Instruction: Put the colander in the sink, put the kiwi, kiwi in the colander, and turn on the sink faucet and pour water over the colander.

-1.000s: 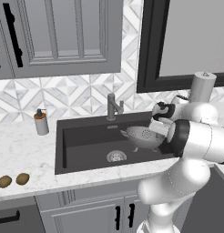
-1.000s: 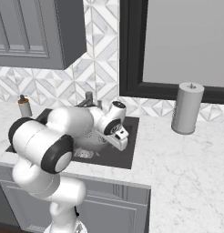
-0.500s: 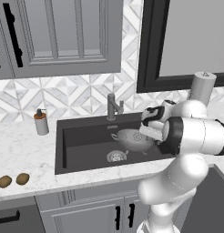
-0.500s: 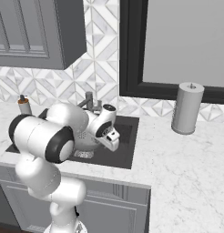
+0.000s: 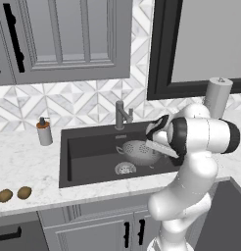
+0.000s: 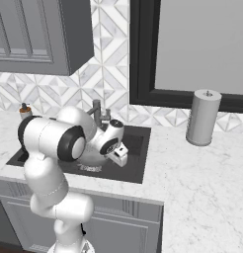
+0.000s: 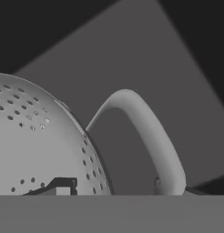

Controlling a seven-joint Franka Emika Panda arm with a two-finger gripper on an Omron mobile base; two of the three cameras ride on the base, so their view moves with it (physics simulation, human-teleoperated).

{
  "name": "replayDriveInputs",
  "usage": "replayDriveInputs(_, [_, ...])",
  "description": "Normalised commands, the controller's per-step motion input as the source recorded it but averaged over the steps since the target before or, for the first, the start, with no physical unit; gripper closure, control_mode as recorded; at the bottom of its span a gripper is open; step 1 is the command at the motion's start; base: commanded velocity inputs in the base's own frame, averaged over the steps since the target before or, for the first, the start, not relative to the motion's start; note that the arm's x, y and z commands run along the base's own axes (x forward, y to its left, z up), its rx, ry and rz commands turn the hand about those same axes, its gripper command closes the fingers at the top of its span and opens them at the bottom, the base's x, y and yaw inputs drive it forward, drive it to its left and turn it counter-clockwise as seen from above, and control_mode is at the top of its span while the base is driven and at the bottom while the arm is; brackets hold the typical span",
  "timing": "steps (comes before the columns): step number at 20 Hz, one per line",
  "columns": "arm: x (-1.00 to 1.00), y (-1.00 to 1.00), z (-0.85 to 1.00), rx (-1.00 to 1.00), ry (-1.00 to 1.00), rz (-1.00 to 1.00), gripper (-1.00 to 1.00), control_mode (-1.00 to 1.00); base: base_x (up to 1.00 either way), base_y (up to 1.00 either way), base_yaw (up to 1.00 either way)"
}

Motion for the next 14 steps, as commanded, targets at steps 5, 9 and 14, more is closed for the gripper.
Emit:
replayDriveInputs(5, [0.3,0.02,-0.36,0.0,-0.11,0.0,1.0,-1.0,0.0,0.0,0.0])
replayDriveInputs(9, [0.23,0.06,-0.32,0.0,-0.09,0.0,1.0,-1.0,0.0,0.0,0.0])
replayDriveInputs(14, [0.22,0.01,-0.28,0.0,-0.02,0.0,1.0,-1.0,0.0,0.0,0.0])
